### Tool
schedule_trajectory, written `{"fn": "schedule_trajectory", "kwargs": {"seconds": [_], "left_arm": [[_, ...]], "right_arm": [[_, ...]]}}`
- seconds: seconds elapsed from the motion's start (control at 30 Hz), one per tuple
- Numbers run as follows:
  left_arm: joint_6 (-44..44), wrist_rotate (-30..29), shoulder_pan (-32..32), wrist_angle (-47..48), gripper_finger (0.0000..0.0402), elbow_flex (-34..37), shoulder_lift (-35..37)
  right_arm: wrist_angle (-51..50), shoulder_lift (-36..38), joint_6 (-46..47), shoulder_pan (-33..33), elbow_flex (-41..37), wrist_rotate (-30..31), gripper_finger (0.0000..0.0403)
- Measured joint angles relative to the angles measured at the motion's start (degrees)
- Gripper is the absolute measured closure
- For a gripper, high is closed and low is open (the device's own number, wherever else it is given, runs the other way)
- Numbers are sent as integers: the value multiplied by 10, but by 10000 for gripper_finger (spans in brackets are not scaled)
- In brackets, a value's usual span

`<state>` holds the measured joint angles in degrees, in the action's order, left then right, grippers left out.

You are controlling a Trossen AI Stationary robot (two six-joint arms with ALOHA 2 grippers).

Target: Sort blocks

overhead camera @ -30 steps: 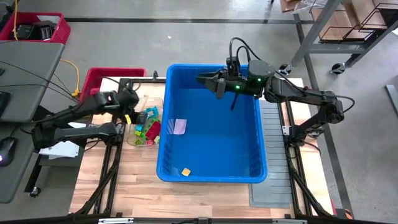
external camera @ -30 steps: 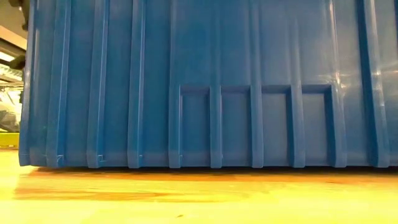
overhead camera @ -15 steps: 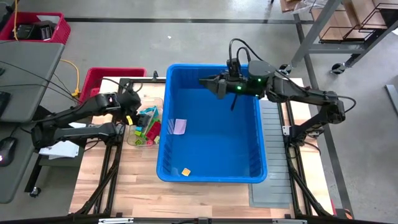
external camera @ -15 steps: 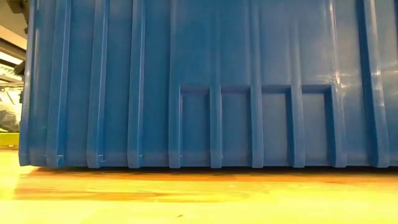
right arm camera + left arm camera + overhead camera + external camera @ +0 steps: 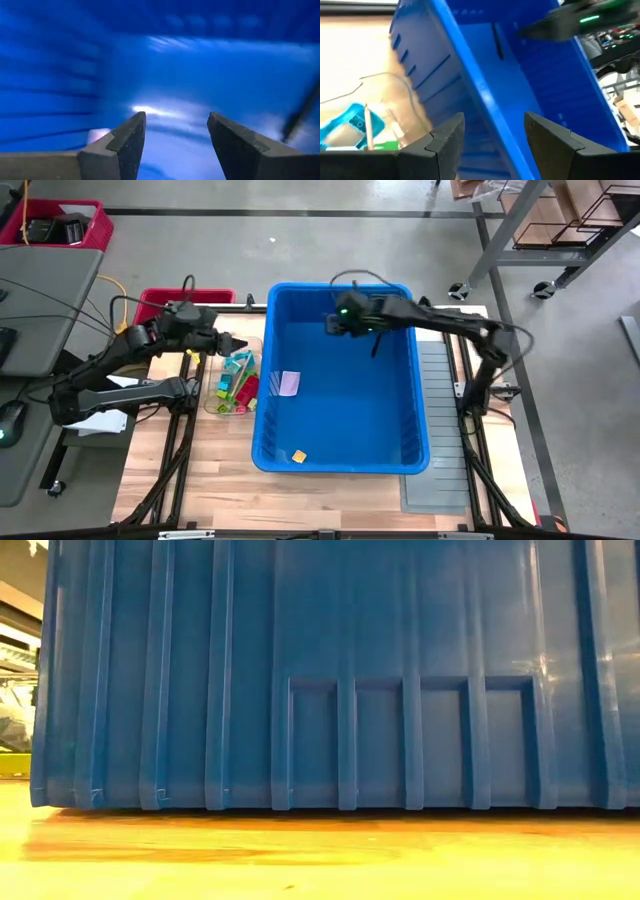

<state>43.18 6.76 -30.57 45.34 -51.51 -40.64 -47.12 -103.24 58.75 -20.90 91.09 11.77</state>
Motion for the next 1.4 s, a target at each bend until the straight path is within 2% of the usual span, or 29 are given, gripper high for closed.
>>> {"fn": "schedule_trajectory", "kwargs": {"seconds": [0.1, 0.2, 0.3, 0.6, 0.83, 1.03, 1.17, 1.23, 1.4], "left_arm": [[-3, 1, -2, -2, 199, -9, 0], [-4, 2, -1, -2, 199, -11, 2], [-14, 5, -1, 0, 199, -11, 1], [-29, 15, -1, 0, 199, -11, 1], [-30, 17, -1, 0, 199, -11, 2], [-49, 22, -1, 3, 199, -11, 1], [-55, 19, -1, 2, 199, -11, 1], [-55, 19, -1, 3, 199, -11, 1], [-55, 15, -1, 3, 199, -11, 1]], "right_arm": [[-85, -62, 48, -34, -1, -18, 194], [-145, -104, 86, -56, -1, -8, 194], [-145, -137, 99, -65, -1, -5, 194], [-181, -192, 203, -74, 0, 92, 194], [-203, -239, 235, -76, 4, 81, 194], [-153, -240, 168, -71, 4, 63, 194], [-149, -241, 89, -55, 30, 67, 194], [-167, -243, 81, -45, 43, 65, 194], [-164, -245, 12, -20, 69, 24, 194]]}}
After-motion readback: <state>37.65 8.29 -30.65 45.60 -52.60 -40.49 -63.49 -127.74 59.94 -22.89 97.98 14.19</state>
